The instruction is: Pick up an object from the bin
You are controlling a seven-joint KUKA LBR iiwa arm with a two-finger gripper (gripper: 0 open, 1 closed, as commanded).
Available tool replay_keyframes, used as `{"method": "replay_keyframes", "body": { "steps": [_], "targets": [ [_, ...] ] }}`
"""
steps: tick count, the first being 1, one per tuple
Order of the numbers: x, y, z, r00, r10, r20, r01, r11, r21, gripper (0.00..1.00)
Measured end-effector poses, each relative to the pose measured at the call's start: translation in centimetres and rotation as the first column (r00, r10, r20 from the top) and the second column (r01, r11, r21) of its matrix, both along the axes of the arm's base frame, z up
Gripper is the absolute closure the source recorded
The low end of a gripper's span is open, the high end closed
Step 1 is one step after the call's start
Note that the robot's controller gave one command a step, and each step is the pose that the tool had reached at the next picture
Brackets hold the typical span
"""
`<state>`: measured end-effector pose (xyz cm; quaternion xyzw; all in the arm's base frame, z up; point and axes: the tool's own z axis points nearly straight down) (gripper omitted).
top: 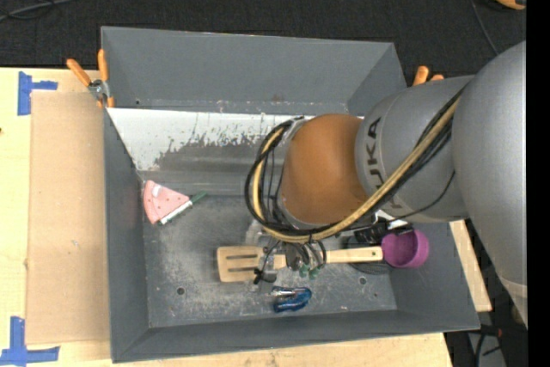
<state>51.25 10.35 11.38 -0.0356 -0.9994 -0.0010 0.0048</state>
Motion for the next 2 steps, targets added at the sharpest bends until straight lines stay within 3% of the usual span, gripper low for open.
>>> {"method": "replay_keyframes", "body": {
  "steps": [1, 2],
  "targets": [
    [-0.3, -0.1, 2.0, 1.000, -0.001, -0.012, 0.001, 1.000, -0.002, 1.00],
    [-0.1, 0.0, 6.0, 1.000, -0.001, -0.006, 0.001, 1.000, 0.000, 1.00]
  ]
}}
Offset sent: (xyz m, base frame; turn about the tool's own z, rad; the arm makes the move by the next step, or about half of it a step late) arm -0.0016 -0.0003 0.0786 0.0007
